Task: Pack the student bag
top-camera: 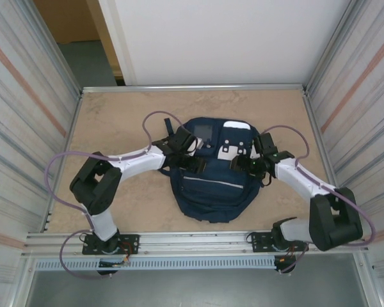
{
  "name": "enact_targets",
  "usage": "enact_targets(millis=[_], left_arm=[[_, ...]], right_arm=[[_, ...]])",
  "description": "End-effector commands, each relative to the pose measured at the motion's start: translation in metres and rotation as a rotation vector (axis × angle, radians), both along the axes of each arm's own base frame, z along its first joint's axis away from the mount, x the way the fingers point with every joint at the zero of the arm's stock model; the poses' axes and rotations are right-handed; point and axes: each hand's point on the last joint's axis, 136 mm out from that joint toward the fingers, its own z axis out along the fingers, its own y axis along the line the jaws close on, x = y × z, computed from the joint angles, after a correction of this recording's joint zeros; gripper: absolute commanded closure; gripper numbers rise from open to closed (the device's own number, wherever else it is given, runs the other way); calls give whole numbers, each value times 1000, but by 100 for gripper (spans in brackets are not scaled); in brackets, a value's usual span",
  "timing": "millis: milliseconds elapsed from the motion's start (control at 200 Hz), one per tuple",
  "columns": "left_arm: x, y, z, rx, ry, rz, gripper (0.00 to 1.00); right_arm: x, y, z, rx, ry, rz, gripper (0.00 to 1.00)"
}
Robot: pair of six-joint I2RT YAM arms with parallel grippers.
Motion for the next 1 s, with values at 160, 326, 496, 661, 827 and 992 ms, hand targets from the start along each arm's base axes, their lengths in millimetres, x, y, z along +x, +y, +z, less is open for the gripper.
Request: enact_targets(millis=[160, 326, 496, 661, 827, 992], left_arm=[[-88, 67, -55, 94, 273, 180, 48], [-116, 52, -31, 55, 222, 146, 47], [-111, 38, 27, -25, 124, 84, 48], [-106, 35, 93, -55, 21, 0, 48], [-119, 25, 121, -174, -106, -304, 54], [-51, 38, 139, -284, -1, -210, 23]], right_arm=[[62, 66, 34, 120, -177, 249, 36], [96, 97, 28, 120, -200, 287, 32], [140, 90, 24, -52, -273, 165, 1], [158, 17, 63, -444, -299, -35, 1], [124, -27, 96, -467, -327, -153, 1], [63, -63, 99, -282, -199, -308, 1]])
